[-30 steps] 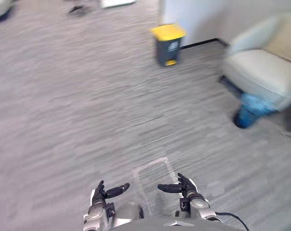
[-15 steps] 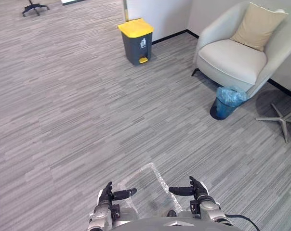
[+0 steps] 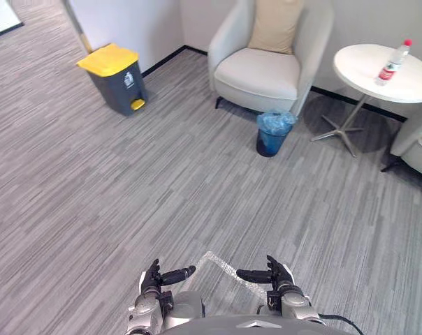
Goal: Organize the slippers on the shoe rack
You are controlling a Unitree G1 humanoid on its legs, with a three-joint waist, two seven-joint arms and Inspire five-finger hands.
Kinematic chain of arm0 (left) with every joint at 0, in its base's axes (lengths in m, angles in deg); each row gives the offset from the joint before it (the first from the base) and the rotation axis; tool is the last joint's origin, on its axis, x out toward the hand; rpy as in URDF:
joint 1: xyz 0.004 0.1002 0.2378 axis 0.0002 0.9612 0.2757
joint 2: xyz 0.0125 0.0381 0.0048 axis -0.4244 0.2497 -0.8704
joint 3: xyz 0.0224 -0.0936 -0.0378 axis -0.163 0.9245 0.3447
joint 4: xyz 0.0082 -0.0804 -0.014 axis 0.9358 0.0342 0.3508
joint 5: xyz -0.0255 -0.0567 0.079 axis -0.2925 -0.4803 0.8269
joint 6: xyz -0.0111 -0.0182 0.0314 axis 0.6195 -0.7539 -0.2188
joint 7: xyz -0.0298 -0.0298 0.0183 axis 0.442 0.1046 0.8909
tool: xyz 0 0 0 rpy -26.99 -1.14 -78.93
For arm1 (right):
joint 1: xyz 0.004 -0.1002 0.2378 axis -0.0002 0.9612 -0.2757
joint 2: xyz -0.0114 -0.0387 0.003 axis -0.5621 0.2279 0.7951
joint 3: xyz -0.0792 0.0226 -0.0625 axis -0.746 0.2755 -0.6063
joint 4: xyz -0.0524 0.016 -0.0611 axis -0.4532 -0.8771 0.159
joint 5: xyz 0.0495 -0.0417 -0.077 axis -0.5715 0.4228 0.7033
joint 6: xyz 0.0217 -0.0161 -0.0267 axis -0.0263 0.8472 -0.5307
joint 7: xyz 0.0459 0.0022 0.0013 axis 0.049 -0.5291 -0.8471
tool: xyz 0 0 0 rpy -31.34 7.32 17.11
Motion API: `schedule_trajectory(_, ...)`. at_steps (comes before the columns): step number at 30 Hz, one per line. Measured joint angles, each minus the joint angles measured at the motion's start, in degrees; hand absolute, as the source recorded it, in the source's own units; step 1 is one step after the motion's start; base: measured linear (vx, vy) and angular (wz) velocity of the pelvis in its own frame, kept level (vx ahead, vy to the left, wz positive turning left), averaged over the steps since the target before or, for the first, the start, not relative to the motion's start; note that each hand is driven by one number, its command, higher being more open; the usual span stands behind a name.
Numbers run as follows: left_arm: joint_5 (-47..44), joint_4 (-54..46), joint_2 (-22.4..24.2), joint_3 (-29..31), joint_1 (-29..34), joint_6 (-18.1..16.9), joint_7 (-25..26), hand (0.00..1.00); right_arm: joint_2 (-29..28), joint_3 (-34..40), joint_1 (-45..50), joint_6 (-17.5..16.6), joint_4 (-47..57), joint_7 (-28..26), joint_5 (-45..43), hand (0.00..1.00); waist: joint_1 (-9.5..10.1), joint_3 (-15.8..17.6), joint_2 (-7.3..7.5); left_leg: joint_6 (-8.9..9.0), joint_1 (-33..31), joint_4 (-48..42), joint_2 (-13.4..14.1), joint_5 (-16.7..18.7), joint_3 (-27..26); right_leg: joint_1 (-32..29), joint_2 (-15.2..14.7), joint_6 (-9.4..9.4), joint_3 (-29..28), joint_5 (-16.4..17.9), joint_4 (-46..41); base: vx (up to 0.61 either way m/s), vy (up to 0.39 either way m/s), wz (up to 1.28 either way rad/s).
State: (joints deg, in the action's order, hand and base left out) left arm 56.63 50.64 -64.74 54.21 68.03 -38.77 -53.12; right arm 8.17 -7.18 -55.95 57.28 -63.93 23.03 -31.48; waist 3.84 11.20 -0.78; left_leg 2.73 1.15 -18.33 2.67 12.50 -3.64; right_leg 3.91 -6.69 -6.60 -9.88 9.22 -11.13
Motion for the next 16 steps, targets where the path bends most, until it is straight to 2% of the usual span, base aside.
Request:
schedule_trajectory(6,0.02,1.76,-0.31,-0.62,-0.10,-0.02,-0.65,1.00,2.16,0.01,-1.38,-0.15,-3.53,0.03,0.00,1.00,-0.74,-1.15,-0.38,-1.11,0.32,1.79,0.08,-0.73,-1.50,-1.84,0.39,-0.47,-1.95,-2.56,1.05,0.00,-0.006,-0.29)
schedule_trajectory(8,-0.01,1.96,-0.40,-1.08,-0.19,-0.02,-0.62,1.00,3.24,-0.24,-1.79,-0.14,-4.71,0.03,0.04,1.00,-0.65,-1.37,-0.77,-1.42,0.32,2.70,0.56,-1.39,-2.12,-3.05,0.70,-0.01,2.01,-4.96,1.11,-0.04,-0.002,-0.28)
schedule_trajectory(9,-0.02,2.10,-0.55,-1.18,-0.19,-0.02,-0.62,1.00,3.65,-0.63,-1.90,-0.14,-5.04,0.04,0.06,1.00,-0.66,-1.45,-0.89,-1.47,0.34,3.31,0.65,-1.83,-1.82,-3.38,0.72,0.91,5.09,-6.09,1.29,-0.12,0.026,-0.44)
schedule_trajectory(10,-0.08,2.33,-1.44,-3.01,-0.20,-0.01,-0.81,1.00,5.07,-0.72,-1.81,-0.11,-6.22,0.08,0.10,1.00,-0.85,-1.60,-0.64,-1.98,0.04,3.84,0.38,-2.78,-2.11,-2.33,0.28,2.17,8.89,-9.50,5.60,-0.18,0.042,-0.32)
schedule_trajectory(12,-0.09,2.35,-1.79,-3.07,-0.16,0.00,-0.87,1.00,5.49,-0.73,-1.15,-0.08,-6.65,0.07,0.12,1.00,-0.90,-1.85,-0.07,-1.63,0.18,4.33,-0.06,-3.39,-2.18,-0.85,-0.37,2.29,10.82,-10.94,8.53,-0.18,0.026,-0.15)
schedule_trajectory(15,-0.09,2.32,-1.81,-2.86,-0.15,0.03,-0.83,1.00,5.57,-1.15,-1.14,-0.07,-7.21,0.00,0.47,1.00,-0.66,-2.05,0.19,1.01,0.99,6.65,-0.22,-3.57,-2.92,-0.55,-0.30,1.71,11.36,-13.81,11.99,-0.14,-0.018,-0.34)
schedule_trajectory(16,-0.08,2.32,-1.81,-2.85,-0.14,0.04,-0.83,1.00,5.59,-1.15,-1.13,-0.08,-7.21,0.00,0.47,1.00,-0.67,-2.06,0.16,1.27,1.07,6.80,-0.30,-3.57,-2.68,-0.54,-0.23,1.80,11.35,-14.05,12.24,-0.07,-0.016,-0.19)
